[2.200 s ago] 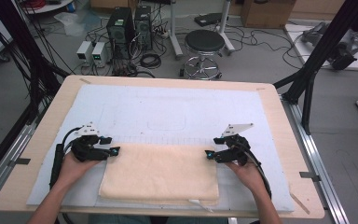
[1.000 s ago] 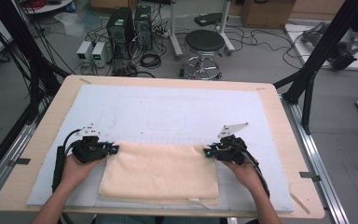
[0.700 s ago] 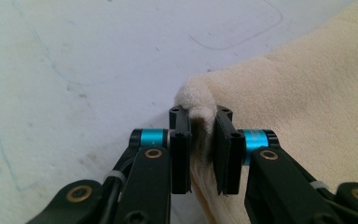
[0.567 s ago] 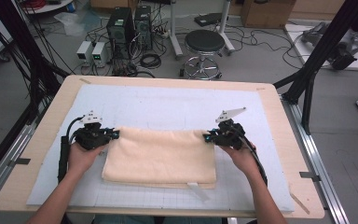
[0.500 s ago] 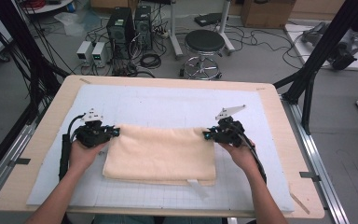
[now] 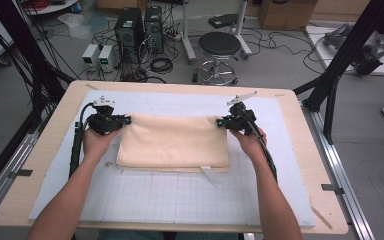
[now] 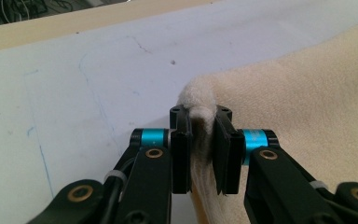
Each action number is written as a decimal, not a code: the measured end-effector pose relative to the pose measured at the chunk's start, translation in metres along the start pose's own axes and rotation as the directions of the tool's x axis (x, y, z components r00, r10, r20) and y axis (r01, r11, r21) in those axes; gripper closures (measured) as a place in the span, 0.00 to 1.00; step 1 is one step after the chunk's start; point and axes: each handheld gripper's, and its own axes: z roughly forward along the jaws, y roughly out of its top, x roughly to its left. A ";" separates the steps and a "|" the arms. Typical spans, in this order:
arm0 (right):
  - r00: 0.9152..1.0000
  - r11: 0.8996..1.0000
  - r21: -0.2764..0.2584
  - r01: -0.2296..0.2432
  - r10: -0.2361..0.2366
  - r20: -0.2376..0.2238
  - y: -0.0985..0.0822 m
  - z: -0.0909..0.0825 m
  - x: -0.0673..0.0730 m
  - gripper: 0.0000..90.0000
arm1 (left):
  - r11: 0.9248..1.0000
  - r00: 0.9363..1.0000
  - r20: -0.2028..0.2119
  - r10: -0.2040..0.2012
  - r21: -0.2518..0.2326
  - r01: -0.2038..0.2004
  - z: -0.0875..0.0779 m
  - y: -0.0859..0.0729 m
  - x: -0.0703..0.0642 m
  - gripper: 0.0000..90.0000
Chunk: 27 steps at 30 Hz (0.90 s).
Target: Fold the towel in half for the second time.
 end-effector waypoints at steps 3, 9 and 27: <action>0.999 0.999 -0.037 0.005 -0.003 0.032 0.002 0.002 -0.004 0.88 | 1.000 1.000 -0.006 -0.013 0.015 0.013 0.009 0.009 0.004 0.88; 0.995 0.998 -0.040 -0.042 0.045 0.085 -0.007 0.012 -0.015 0.67 | 0.995 0.996 -0.072 0.044 0.092 -0.037 0.025 0.008 0.003 0.66; 0.999 0.999 -0.049 -0.002 0.000 -0.041 -0.047 0.000 0.028 0.59 | 0.997 0.995 0.089 0.047 0.063 -0.053 -0.015 -0.056 -0.015 0.56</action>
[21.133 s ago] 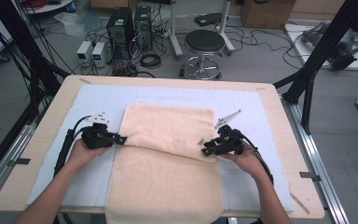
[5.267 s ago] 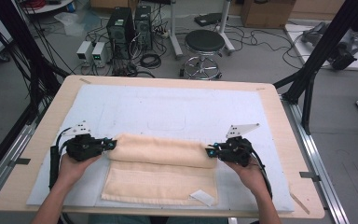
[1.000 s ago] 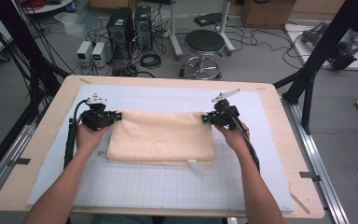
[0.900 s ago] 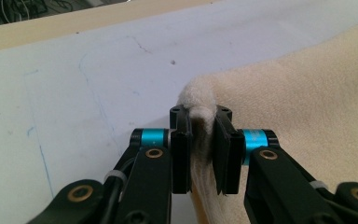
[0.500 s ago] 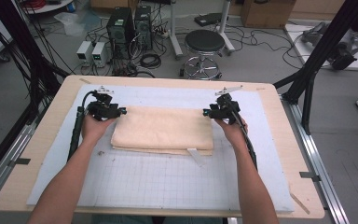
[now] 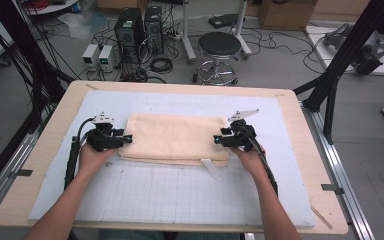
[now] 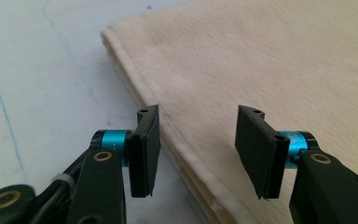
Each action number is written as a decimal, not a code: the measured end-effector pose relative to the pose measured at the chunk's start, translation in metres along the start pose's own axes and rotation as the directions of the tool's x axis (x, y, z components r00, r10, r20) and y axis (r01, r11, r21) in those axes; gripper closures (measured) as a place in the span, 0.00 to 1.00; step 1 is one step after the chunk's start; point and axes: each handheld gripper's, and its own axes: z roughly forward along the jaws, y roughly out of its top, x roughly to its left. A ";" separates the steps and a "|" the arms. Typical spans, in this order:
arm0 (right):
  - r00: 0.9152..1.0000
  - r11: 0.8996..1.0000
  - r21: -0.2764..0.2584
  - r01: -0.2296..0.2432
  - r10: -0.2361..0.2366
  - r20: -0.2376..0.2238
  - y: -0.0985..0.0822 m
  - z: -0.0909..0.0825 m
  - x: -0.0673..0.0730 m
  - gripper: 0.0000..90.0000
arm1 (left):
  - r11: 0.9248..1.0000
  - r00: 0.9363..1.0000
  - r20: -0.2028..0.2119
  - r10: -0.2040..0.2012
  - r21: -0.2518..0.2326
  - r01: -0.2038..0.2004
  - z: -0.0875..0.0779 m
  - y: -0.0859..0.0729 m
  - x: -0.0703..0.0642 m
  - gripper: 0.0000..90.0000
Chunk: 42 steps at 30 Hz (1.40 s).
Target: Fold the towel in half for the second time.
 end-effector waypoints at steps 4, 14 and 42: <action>1.000 1.000 0.018 -0.019 0.020 -0.020 -0.006 -0.001 0.002 0.60 | 1.000 1.000 0.021 0.011 0.004 -0.011 -0.001 -0.013 -0.004 0.61; 1.000 0.996 0.088 0.022 -0.021 -0.014 -0.008 0.009 0.007 0.60 | 1.000 0.999 0.032 0.000 0.000 0.000 -0.002 -0.016 -0.005 0.66; 1.000 0.999 -0.043 0.017 -0.016 0.018 -0.004 -0.027 0.034 0.26 | 0.995 0.996 0.079 0.049 -0.091 -0.042 -0.038 -0.014 -0.022 0.38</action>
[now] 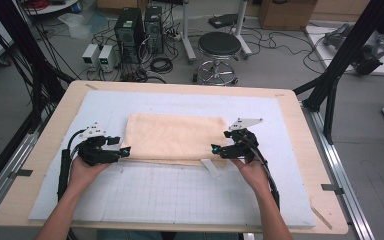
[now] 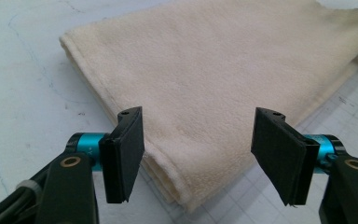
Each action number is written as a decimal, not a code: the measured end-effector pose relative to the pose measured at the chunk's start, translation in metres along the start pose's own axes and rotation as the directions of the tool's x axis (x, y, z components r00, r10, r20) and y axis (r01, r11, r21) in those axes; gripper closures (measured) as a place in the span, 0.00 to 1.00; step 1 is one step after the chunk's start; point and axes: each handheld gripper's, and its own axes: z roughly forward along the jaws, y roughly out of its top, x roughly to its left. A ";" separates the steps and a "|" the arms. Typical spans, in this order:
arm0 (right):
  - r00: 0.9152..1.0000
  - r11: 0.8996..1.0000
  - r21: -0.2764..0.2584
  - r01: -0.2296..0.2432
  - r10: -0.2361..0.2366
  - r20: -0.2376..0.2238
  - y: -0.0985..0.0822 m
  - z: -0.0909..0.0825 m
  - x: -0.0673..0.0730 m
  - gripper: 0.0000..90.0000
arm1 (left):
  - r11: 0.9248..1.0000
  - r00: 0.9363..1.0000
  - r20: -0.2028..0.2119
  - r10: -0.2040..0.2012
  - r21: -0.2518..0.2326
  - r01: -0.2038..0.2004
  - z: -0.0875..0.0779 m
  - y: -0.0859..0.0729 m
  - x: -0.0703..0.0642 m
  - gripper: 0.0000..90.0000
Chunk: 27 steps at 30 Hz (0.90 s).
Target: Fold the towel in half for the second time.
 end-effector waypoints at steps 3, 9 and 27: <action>1.000 1.000 -0.008 0.004 -0.004 -0.001 -0.002 -0.001 0.000 0.25 | 1.000 1.000 0.001 0.008 -0.006 -0.008 -0.001 0.001 -0.002 0.36; 1.000 1.000 0.003 -0.004 0.004 -0.002 -0.006 0.000 0.002 0.23 | 1.000 1.000 -0.002 0.015 -0.008 -0.015 -0.002 0.001 -0.004 0.34; 1.000 1.000 0.011 -0.025 0.025 0.003 -0.021 -0.018 0.006 0.18 | 0.999 0.999 -0.006 0.037 0.003 -0.037 -0.015 -0.004 -0.015 0.31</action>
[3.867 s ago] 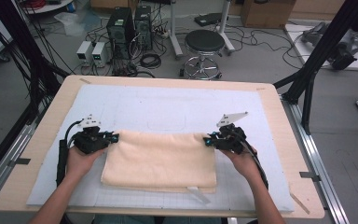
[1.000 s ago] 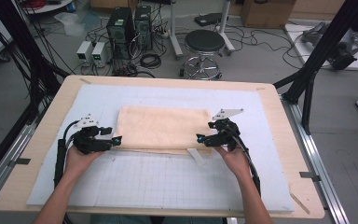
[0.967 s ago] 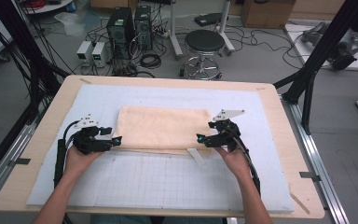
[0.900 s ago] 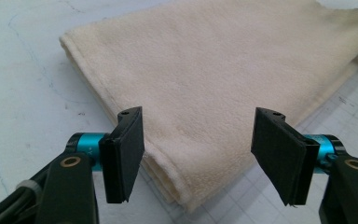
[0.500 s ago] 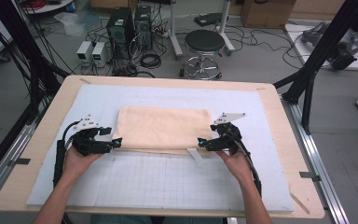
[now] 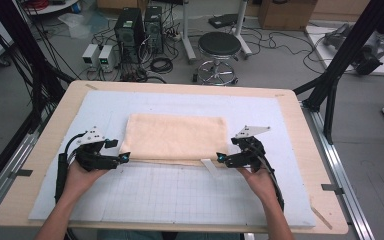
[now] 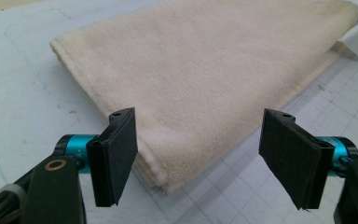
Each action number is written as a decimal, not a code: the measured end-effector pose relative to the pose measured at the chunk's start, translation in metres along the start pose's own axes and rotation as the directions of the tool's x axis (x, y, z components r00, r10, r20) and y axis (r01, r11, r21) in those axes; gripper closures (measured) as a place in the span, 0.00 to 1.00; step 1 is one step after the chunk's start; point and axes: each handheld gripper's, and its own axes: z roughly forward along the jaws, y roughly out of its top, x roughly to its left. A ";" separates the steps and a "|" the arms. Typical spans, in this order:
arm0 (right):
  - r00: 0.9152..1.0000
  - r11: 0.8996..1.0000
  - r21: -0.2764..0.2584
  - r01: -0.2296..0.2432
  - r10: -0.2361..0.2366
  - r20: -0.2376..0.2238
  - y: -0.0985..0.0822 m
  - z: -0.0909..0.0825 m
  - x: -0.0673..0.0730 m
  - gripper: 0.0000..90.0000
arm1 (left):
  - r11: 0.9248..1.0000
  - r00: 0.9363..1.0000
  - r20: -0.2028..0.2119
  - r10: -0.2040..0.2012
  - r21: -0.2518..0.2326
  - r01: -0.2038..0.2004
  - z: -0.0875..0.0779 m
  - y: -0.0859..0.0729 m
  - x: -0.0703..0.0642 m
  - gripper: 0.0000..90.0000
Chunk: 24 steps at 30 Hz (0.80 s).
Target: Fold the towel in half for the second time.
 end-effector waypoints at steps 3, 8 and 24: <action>1.000 1.000 0.000 0.019 -0.019 0.006 0.000 -0.001 0.004 0.18 | 1.000 1.000 -0.003 0.004 0.001 -0.004 -0.004 -0.002 0.000 0.31; 0.999 1.000 -0.001 0.032 -0.032 0.008 -0.002 -0.001 0.007 0.18 | 1.000 1.000 -0.003 -0.001 -0.005 0.001 -0.009 -0.006 -0.002 0.31; 1.000 1.000 -0.026 0.014 -0.014 0.017 -0.015 -0.019 0.011 0.15 | 1.000 1.000 -0.016 -0.002 -0.001 0.002 -0.026 -0.017 -0.009 0.30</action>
